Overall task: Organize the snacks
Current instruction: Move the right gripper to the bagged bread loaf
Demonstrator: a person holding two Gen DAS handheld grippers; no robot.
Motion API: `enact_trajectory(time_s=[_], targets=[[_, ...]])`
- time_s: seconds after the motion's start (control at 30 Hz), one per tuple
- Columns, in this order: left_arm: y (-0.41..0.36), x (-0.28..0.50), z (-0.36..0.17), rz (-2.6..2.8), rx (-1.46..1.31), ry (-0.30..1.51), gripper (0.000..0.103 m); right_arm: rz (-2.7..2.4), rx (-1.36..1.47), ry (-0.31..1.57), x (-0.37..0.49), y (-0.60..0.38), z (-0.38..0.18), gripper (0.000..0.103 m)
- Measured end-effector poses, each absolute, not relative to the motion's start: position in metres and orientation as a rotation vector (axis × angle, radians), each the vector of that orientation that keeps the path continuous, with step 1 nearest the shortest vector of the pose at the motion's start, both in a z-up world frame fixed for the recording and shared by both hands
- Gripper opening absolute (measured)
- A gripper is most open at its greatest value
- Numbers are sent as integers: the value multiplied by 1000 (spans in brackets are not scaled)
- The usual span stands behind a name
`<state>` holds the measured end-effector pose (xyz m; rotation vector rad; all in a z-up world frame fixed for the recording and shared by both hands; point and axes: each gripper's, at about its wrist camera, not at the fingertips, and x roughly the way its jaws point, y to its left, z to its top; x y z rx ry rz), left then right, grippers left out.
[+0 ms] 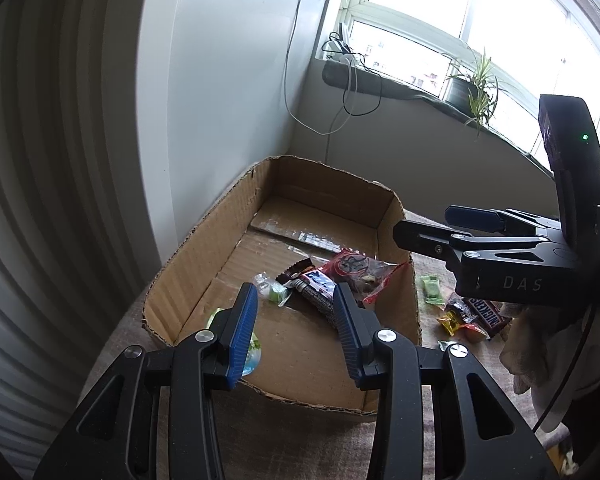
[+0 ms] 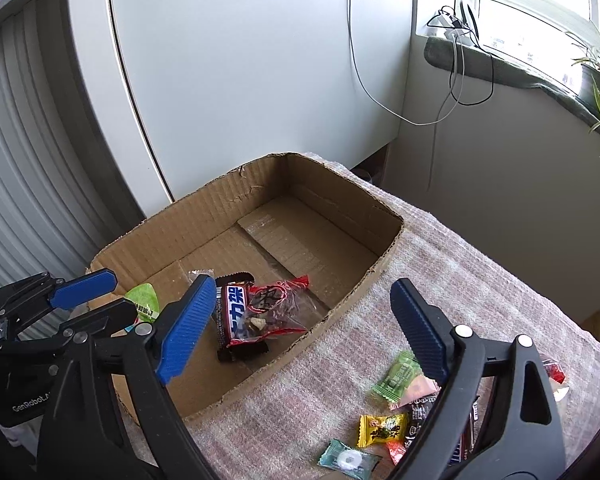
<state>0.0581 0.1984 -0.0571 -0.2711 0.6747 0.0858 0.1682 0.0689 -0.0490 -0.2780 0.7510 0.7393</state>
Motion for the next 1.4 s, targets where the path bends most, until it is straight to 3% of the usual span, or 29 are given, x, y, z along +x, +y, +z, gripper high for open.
enact_trajectory(time_s=[0.2,0.27,0.33,0.53,1.4], targets=[[187,57,-55,68,-272,667,48,707,-296,750,161,50,-47,91],[181,58,-55,58,-271,667,54,689,-305,748,159,41,-46,91],[174,59,-54,51,-274,665,67,669,-310,748,156,31,-46,91],[153,64,-51,20,-287,667,79,633,-276,758,153,-6,-45,91],[19,101,-71,-233,-269,775,79,496,-213,864,184,-176,-72,91]])
